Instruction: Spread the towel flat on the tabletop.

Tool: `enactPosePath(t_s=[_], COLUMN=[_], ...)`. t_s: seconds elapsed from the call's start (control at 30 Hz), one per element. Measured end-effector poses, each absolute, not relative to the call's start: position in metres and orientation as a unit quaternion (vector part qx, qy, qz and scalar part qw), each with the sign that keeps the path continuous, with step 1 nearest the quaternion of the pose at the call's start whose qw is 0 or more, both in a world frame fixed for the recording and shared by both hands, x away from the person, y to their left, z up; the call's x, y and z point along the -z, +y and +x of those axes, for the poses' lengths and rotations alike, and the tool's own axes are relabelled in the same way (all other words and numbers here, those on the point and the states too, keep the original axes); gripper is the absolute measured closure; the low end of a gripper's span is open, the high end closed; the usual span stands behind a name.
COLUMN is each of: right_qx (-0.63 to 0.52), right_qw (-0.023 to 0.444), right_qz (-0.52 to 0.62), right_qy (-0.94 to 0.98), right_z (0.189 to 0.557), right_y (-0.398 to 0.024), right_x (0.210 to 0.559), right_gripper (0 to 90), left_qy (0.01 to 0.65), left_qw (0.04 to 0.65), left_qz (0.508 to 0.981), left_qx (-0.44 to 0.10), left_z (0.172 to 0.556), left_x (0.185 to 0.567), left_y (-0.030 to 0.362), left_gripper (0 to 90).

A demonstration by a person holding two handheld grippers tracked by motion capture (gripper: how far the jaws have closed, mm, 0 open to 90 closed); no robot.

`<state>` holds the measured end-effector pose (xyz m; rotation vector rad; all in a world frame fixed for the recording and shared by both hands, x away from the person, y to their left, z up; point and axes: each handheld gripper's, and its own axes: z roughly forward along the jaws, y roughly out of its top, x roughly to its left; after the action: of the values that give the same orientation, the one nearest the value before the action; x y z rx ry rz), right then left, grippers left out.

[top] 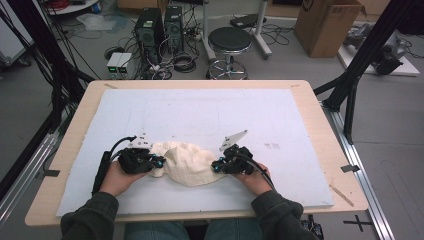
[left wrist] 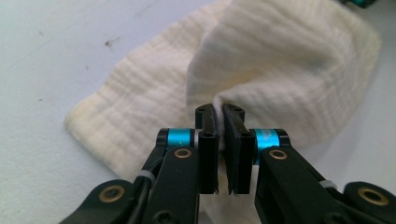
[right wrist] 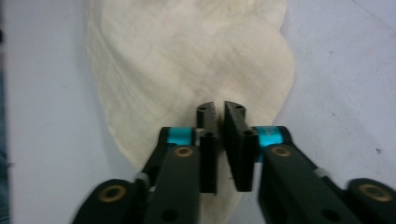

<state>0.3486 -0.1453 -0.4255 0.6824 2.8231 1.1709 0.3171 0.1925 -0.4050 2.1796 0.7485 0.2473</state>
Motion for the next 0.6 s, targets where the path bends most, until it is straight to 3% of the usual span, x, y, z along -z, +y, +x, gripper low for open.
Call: enactPosePath(t_s=[0.3, 0.43, 0.5, 0.6], right_qx=[-0.392, -0.388, -0.38, -0.382], right_qw=[0.006, -0.029, -0.051, -0.033], right_qz=[0.173, 0.146, 0.141, 0.137], right_qy=[0.904, 0.91, 0.913, 0.913], right_z=[0.31, 0.288, 0.281, 0.279], right_y=[-0.156, -0.154, -0.151, -0.15], right_x=[0.39, 0.389, 0.394, 0.393], right_gripper=[86.4, 82.1, 73.1, 68.1], left_qy=[0.244, 0.228, 0.223, 0.234], left_qw=[0.429, 0.432, 0.439, 0.461], left_qz=[0.862, 0.867, 0.867, 0.854], left_qx=[-0.116, -0.097, -0.079, -0.062], left_z=[0.283, 0.269, 0.266, 0.268], left_x=[0.364, 0.365, 0.37, 0.374], left_y=[0.204, 0.21, 0.213, 0.217], left_gripper=[85.4, 85.1, 78.3, 66.0])
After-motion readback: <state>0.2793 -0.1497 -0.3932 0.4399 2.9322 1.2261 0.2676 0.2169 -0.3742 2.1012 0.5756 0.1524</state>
